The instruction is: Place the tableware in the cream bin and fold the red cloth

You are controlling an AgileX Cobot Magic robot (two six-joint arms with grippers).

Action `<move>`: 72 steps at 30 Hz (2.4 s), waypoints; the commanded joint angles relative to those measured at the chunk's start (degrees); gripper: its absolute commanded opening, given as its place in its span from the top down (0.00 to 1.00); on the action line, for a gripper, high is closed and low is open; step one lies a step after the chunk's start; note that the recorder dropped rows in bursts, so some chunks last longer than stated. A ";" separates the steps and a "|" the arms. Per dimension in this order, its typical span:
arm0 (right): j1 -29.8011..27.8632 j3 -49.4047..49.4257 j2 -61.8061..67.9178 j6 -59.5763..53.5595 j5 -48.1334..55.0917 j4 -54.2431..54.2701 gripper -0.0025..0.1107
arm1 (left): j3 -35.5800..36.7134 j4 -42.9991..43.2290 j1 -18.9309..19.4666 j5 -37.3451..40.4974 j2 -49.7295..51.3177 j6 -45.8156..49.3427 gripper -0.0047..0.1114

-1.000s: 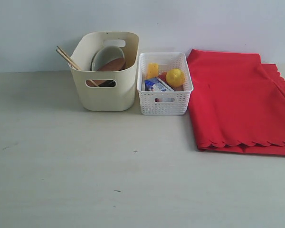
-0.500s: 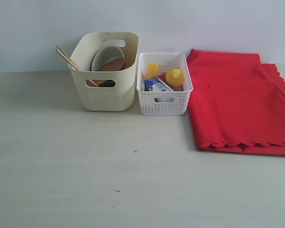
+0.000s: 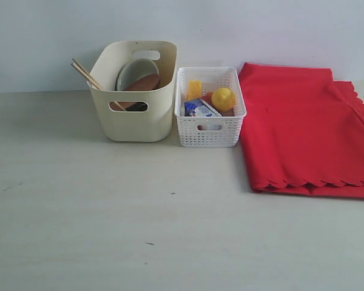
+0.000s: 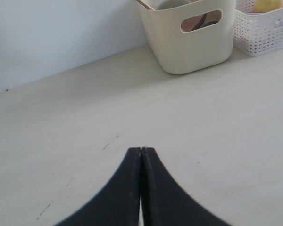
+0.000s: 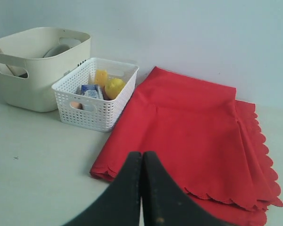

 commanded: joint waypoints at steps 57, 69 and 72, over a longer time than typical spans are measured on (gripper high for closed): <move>-0.20 0.34 -0.20 -0.55 1.63 0.41 0.98 | 0.12 -0.03 3.66 -0.62 -0.29 -20.18 0.96; -0.20 0.34 -0.20 -0.55 1.63 0.41 0.98 | 0.12 -0.03 3.66 -0.62 -0.29 -20.18 0.96; -0.20 0.34 -0.20 -0.55 1.63 0.41 0.98 | 0.12 -0.03 3.66 -0.62 -0.29 -20.18 0.96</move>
